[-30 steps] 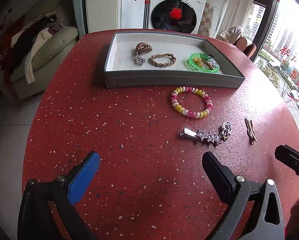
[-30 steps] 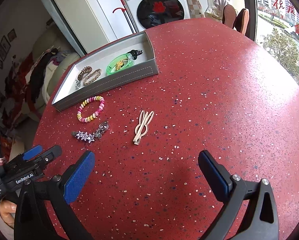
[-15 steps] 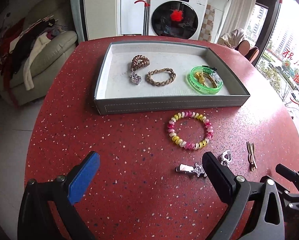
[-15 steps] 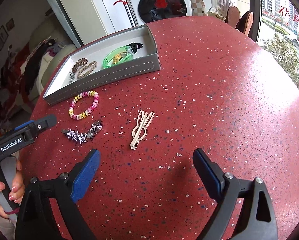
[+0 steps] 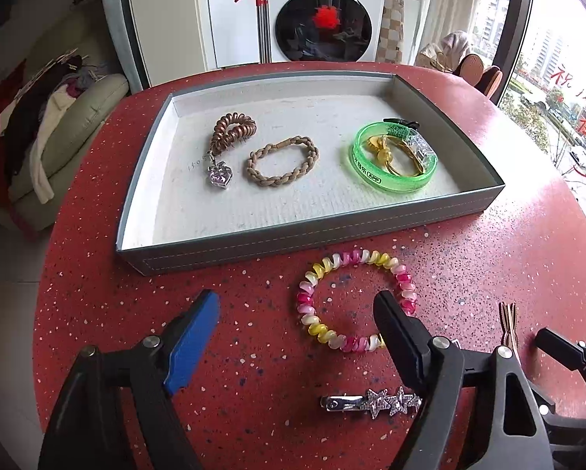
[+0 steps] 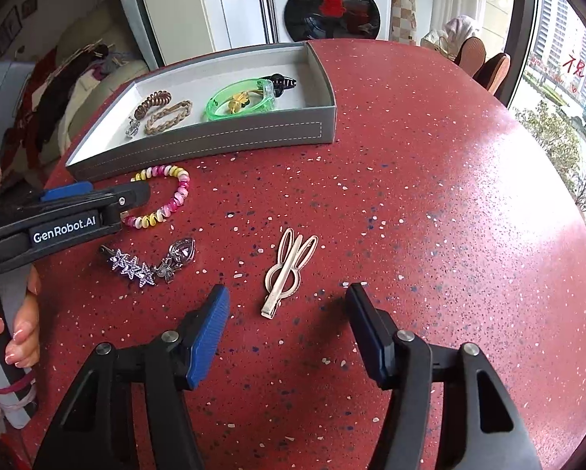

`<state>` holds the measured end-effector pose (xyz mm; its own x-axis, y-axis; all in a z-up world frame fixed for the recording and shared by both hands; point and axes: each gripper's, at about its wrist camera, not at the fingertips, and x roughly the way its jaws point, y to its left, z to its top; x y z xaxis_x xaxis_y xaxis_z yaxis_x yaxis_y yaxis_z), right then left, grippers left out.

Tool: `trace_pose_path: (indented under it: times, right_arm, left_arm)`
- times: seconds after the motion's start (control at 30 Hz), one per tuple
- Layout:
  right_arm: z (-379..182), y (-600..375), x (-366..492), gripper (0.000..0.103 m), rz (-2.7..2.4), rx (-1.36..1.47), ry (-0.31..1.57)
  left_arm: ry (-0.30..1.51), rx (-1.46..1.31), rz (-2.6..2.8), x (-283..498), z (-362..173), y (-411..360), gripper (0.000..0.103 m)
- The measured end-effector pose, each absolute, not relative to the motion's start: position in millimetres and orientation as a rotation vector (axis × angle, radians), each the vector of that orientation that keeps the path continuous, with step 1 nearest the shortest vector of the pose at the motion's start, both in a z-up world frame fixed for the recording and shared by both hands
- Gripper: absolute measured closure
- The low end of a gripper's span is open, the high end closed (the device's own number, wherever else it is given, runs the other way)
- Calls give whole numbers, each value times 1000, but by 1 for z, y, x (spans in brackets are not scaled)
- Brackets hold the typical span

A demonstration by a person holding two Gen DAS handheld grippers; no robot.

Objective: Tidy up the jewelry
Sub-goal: 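Withdraw both tools from the tray toward the bead bracelet and beige clip, then grasp the pink-yellow bead bracelet with the left tool while the right tool grasps the beige hair clip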

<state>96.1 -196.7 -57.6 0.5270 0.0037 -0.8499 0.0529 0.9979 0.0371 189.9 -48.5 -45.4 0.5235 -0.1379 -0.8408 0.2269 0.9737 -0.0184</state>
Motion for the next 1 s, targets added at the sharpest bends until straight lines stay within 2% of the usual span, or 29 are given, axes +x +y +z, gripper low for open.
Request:
trace_pose_path:
  times: [0.13, 0.2, 0.33, 0.57, 0.67, 0.73, 0.8, 0.87, 1.0]
  right_arm:
    - [-59, -193, 94, 45, -29, 1, 1006]
    - [-58, -193, 94, 46, -23, -4, 1002]
    - [-58, -192, 93, 51, -9, -7, 1001]
    - [-57, -192, 93, 56, -6, -8, 1006]
    - [-56, -191, 93, 65, 0, -13, 1010]
    - [-56, -190, 92, 73, 8, -17, 1011]
    - [-56, -189, 92, 89, 15, -18, 1012]
    - [-55, -189, 91, 94, 17, -16, 1007]
    - [-54, -195, 87, 94, 32, 29, 992]
  left_arm:
    - [1001, 120, -228, 192, -50, -55, 7]
    - [1014, 135, -231, 192, -54, -58, 17]
    - [999, 134, -247, 191, -54, -58, 20]
    - [990, 150, -289, 185, -52, -65, 36]
    - [988, 152, -304, 183, -50, -67, 48]
    - [984, 158, -309, 182, -50, -69, 50]
    - [977, 165, -311, 181, -49, -69, 74]
    - [976, 159, -317, 181, -49, -67, 74]
    - [981, 109, -324, 182, -48, -57, 74]
